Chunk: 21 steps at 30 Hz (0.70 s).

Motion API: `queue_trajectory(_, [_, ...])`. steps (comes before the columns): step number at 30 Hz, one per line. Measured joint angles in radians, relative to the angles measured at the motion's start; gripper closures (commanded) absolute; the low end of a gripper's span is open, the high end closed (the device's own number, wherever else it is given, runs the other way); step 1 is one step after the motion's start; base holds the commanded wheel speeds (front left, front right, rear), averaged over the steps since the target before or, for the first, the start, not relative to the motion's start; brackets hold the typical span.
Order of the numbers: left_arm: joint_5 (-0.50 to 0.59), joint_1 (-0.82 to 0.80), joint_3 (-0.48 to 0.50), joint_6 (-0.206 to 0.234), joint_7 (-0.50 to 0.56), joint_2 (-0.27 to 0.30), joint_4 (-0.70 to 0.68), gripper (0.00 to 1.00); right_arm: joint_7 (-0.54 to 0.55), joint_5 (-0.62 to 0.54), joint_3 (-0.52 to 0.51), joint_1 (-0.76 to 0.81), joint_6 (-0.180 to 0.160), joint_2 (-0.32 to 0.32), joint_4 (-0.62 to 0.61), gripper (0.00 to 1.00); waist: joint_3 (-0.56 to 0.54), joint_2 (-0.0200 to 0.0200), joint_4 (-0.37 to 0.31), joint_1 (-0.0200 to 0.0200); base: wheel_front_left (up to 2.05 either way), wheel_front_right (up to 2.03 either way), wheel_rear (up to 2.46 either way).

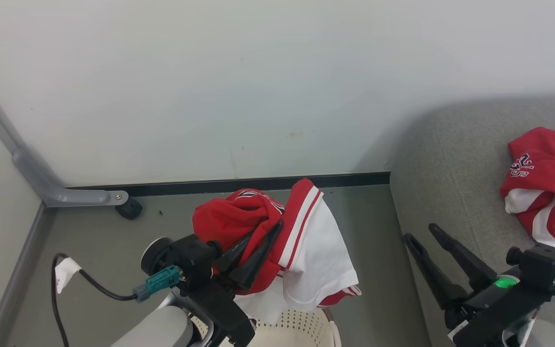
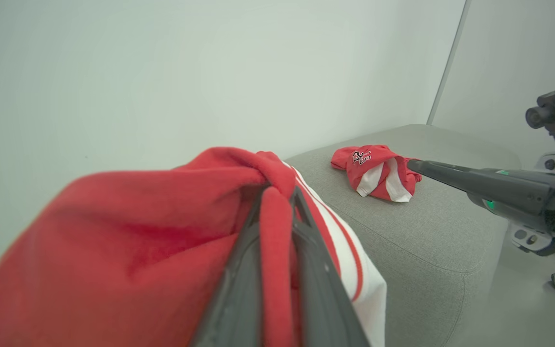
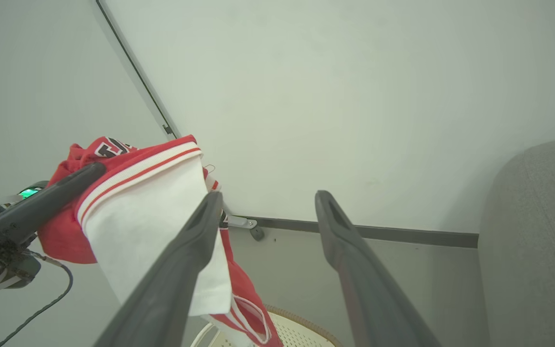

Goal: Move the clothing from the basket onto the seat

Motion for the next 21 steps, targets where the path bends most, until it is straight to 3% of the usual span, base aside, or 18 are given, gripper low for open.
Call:
queue_trajectory(7, [0.0,0.0,0.011,0.008,0.0,0.007,-0.001,1.0,0.0,-0.07,-0.082,0.088,-0.08,-0.015,-0.02,0.0,0.003,0.0,-0.008,0.0,0.0,0.0,0.0])
queue_trajectory(10, [0.0,0.0,0.014,0.009,0.0,0.008,0.0,1.0,0.0,-0.095,-0.102,0.118,-0.097,-0.015,-0.032,0.0,0.003,0.0,-0.013,0.0,0.0,0.0,0.0])
queue_trajectory(18, [0.0,0.0,0.014,0.009,0.0,0.006,0.0,1.0,0.0,-0.138,-0.135,0.153,-0.093,0.009,-0.068,0.0,0.004,0.0,-0.021,0.0,0.0,0.0,0.0])
queue_trajectory(21, [0.0,0.0,0.014,0.009,0.0,0.004,0.002,1.0,0.0,-0.157,-0.138,0.153,-0.076,0.022,-0.08,0.0,0.006,0.0,-0.023,0.0,0.0,0.0,0.0])
